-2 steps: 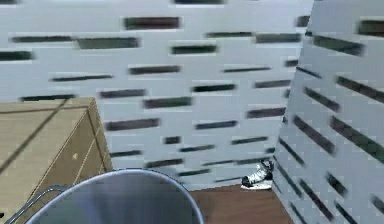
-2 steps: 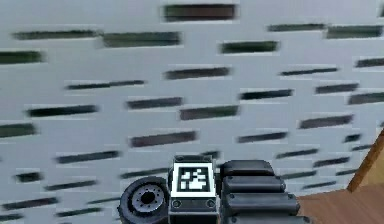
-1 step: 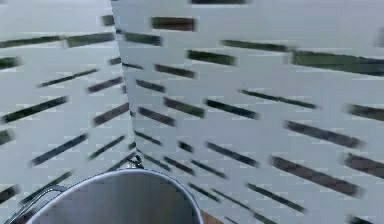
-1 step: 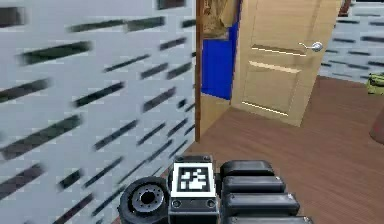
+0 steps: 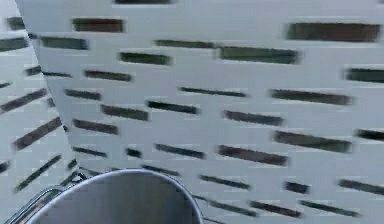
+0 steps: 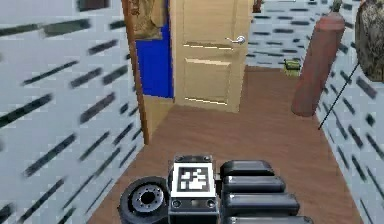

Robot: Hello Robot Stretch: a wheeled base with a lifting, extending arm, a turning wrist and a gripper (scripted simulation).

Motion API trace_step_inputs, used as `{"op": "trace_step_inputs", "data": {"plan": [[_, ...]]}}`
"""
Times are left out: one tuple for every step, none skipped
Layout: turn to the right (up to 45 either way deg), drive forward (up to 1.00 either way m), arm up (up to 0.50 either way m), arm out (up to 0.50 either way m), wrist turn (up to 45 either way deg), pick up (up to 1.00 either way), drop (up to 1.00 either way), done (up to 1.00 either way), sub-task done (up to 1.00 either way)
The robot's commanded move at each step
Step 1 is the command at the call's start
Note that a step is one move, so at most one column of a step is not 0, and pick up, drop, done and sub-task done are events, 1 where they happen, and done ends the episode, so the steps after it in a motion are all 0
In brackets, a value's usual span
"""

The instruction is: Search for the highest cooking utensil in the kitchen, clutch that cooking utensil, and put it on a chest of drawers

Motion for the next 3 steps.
{"op": "trace_step_inputs", "data": {"plan": [[-45.0, 0.00, 0.00, 0.00, 0.0, 0.00, 0.00, 0.00, 0.00], [-36.0, 0.00, 0.00, 0.00, 0.0, 0.00, 0.00, 0.00, 0.00], [0.0, 0.30, 0.00, 0.00, 0.0, 0.00, 0.00, 0.00, 0.00]]}}
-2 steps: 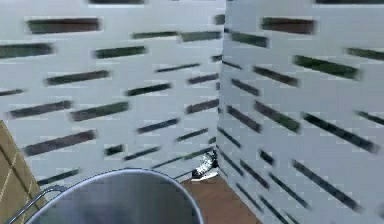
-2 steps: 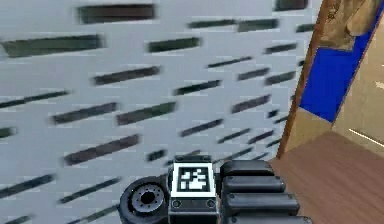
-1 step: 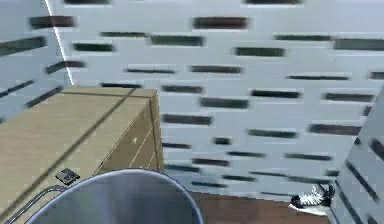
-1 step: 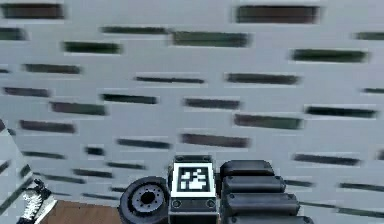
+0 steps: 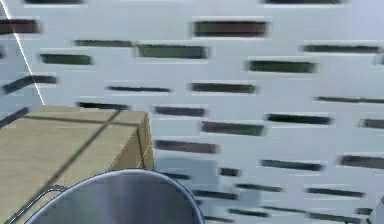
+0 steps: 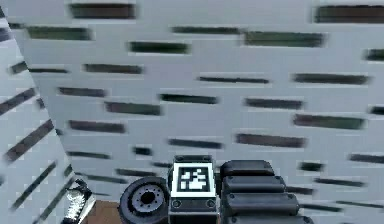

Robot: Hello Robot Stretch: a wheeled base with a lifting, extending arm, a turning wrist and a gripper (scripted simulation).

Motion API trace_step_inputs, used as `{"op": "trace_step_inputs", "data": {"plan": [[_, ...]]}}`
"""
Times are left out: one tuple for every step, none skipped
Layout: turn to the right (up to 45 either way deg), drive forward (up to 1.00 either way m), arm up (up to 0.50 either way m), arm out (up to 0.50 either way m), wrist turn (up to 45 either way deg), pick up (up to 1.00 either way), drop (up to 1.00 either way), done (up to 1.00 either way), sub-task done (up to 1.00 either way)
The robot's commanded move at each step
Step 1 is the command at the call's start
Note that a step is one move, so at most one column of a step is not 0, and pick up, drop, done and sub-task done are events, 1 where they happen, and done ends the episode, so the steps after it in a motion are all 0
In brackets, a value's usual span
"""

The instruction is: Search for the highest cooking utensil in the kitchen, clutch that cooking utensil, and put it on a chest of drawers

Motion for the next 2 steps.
{"op": "trace_step_inputs", "data": {"plan": [[21.0, 0.00, 0.00, 0.00, 0.0, 0.00, 0.00, 0.00, 0.00], [-12.0, 0.00, 0.00, 0.00, 0.0, 0.00, 0.00, 0.00, 0.00]]}}
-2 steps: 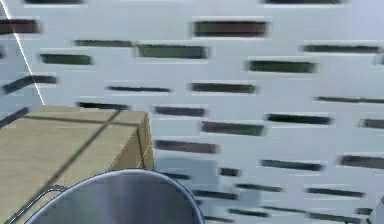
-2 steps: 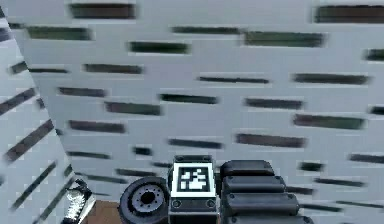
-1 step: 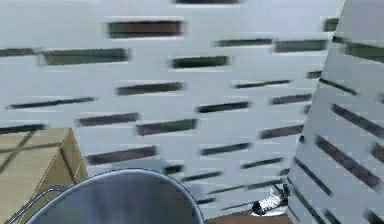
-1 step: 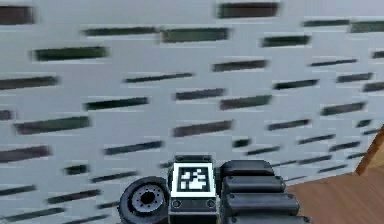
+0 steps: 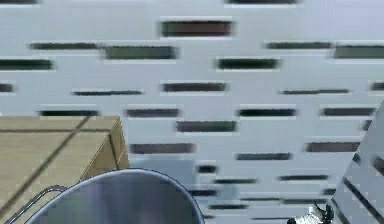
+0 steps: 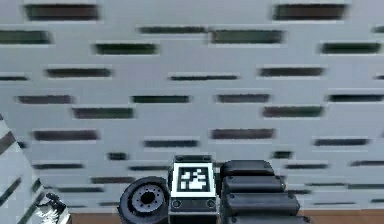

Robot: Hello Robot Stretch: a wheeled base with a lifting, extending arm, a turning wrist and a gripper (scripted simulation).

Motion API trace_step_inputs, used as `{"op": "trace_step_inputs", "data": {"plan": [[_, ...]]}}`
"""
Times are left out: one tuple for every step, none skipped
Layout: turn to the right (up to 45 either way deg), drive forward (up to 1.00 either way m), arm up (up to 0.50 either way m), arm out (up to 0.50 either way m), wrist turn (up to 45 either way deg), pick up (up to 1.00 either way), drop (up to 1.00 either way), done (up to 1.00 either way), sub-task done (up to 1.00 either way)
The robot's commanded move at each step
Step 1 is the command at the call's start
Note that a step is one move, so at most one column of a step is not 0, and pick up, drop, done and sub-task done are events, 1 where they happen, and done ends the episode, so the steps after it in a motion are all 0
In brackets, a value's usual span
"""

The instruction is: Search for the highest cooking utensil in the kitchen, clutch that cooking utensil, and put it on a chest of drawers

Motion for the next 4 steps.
{"op": "trace_step_inputs", "data": {"plan": [[12.0, 0.00, 0.00, 0.00, 0.0, 0.00, 0.00, 0.00, 0.00], [-21.0, 0.00, 0.00, 0.00, 0.0, 0.00, 0.00, 0.00, 0.00], [36.0, 0.00, 0.00, 0.00, 0.0, 0.00, 0.00, 0.00, 0.00], [-45.0, 0.00, 0.00, 0.00, 0.0, 0.00, 0.00, 0.00, 0.00]]}}
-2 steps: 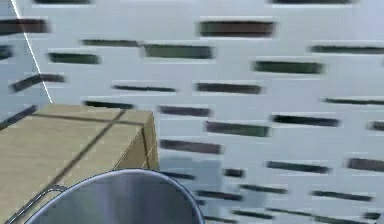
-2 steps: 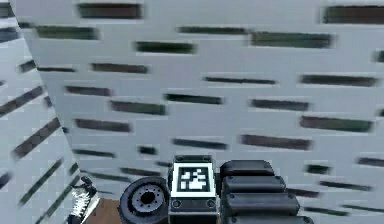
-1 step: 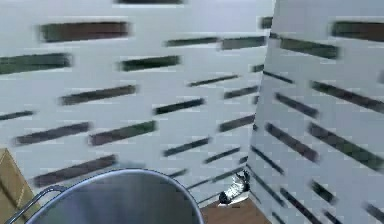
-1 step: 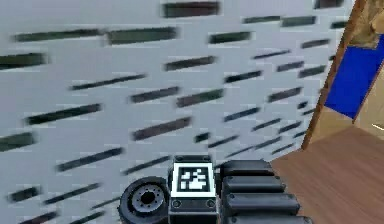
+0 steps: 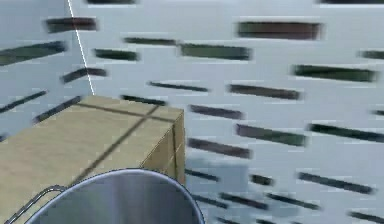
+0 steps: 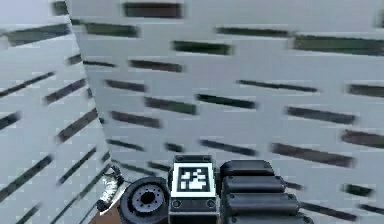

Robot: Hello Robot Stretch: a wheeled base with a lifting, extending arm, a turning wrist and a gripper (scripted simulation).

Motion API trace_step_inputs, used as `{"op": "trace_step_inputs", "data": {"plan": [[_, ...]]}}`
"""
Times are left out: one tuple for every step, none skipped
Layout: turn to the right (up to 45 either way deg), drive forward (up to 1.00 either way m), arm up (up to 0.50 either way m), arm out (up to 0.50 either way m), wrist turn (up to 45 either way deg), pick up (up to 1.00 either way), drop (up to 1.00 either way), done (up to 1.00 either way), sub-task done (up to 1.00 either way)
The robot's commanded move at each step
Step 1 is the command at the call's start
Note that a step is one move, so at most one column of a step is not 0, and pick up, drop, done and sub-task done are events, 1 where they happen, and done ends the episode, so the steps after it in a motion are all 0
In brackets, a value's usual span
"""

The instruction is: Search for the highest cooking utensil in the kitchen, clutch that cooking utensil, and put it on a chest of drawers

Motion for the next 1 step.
{"op": "trace_step_inputs", "data": {"plan": [[-45.0, 0.00, 0.00, 0.00, 0.0, 0.00, 0.00, 0.00, 0.00]]}}
